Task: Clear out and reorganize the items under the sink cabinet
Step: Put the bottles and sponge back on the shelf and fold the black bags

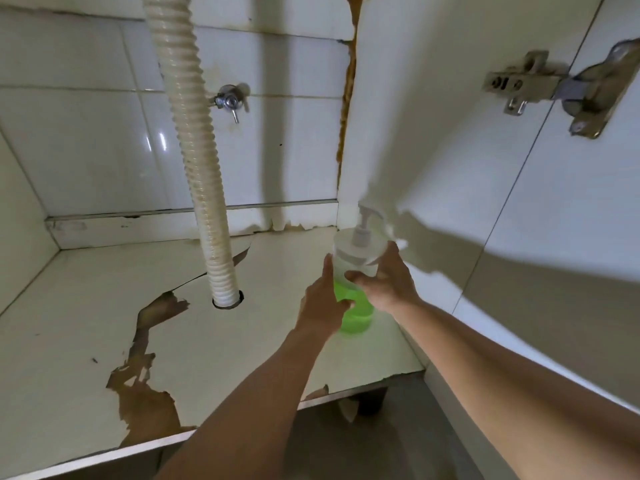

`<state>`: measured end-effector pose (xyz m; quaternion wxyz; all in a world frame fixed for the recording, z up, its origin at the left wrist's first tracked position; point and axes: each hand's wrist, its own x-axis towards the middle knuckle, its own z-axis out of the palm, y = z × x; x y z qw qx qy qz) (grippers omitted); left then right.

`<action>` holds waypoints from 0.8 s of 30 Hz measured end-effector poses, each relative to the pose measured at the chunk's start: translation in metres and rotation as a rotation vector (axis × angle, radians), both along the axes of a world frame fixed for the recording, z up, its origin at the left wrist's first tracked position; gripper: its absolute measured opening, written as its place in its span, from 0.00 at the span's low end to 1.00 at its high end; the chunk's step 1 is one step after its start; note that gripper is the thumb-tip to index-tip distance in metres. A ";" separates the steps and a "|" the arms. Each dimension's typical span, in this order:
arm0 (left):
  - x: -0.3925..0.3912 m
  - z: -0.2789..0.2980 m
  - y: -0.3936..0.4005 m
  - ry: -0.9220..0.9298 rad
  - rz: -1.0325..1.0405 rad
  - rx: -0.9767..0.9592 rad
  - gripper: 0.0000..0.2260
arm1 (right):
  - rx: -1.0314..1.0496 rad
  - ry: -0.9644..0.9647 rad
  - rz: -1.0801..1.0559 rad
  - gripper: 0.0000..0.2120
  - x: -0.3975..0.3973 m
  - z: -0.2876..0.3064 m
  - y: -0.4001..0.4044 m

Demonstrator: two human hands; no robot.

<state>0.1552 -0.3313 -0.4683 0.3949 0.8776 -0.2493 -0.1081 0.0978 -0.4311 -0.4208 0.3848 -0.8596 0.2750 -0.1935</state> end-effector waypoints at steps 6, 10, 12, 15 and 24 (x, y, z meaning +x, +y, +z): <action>0.045 0.016 -0.032 0.009 -0.036 0.217 0.33 | -0.125 0.238 -0.061 0.38 0.049 0.012 -0.032; 0.043 0.032 -0.021 0.027 -0.151 0.246 0.33 | -0.246 0.365 -0.079 0.43 0.052 0.018 -0.033; 0.030 0.037 -0.004 0.021 -0.188 0.243 0.33 | -0.279 0.394 -0.095 0.39 0.042 0.022 -0.024; 0.009 0.038 0.031 0.052 -0.157 0.239 0.32 | -0.364 0.400 -0.081 0.31 0.007 0.024 0.003; -0.109 0.012 0.167 0.062 -0.065 0.100 0.15 | -0.306 0.777 0.616 0.19 -0.129 -0.011 0.113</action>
